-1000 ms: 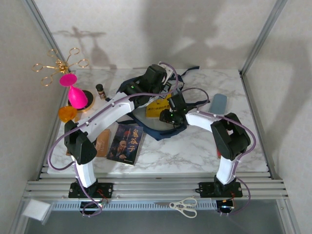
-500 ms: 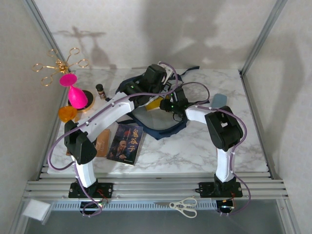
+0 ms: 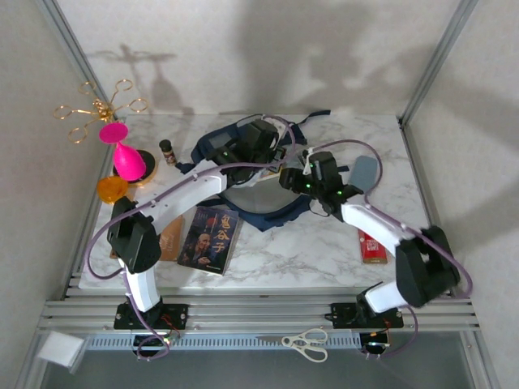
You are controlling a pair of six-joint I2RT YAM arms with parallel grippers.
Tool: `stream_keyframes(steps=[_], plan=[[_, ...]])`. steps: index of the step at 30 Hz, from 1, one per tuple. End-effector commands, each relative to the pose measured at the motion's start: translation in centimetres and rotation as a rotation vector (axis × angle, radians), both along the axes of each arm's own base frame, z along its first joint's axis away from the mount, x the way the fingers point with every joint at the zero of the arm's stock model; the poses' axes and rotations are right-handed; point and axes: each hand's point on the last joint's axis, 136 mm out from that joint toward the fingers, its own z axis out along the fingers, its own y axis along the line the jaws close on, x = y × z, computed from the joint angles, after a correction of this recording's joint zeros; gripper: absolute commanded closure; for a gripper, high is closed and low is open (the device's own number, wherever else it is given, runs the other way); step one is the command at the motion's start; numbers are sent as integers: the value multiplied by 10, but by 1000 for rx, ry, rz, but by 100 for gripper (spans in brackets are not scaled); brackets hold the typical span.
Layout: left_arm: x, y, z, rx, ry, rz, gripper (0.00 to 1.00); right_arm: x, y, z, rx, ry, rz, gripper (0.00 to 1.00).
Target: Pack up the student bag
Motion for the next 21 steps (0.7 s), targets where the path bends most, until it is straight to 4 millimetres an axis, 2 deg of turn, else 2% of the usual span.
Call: stream_keyframes(steps=[1, 3, 5, 7, 9, 10, 12, 14, 17, 19, 21], plan=[[-19, -12, 1, -216, 117, -60, 81, -40, -18, -9, -23, 134, -23, 47], [-36, -5, 11, -327, 155, -75, 66, -55, -22, -2, -47, 153, -30, 47], [-52, 12, 21, -420, 169, -58, 62, -71, -19, 3, -56, 166, -10, 45], [-68, 35, 32, -514, 160, -30, 58, -85, -8, 1, -43, 207, 23, 44], [-79, 70, 29, -547, 129, 76, 52, -101, 9, -12, -35, 278, 66, 44], [-80, 91, 19, -524, 129, 162, 50, -107, 17, -18, -40, 304, 74, 43], [-90, 132, -15, -472, 174, 312, 47, -125, 48, -25, -21, 328, 128, 41], [-101, 165, -48, -432, 225, 434, 46, -137, 75, -35, -10, 359, 175, 39], [-123, 194, -97, -369, 298, 539, 45, -147, 108, -54, -11, 405, 210, 38], [-135, 205, -119, -341, 332, 580, 45, -156, 133, -60, 4, 423, 248, 37], [-144, 215, -132, -333, 342, 618, 45, -158, 147, -71, 2, 447, 242, 37]])
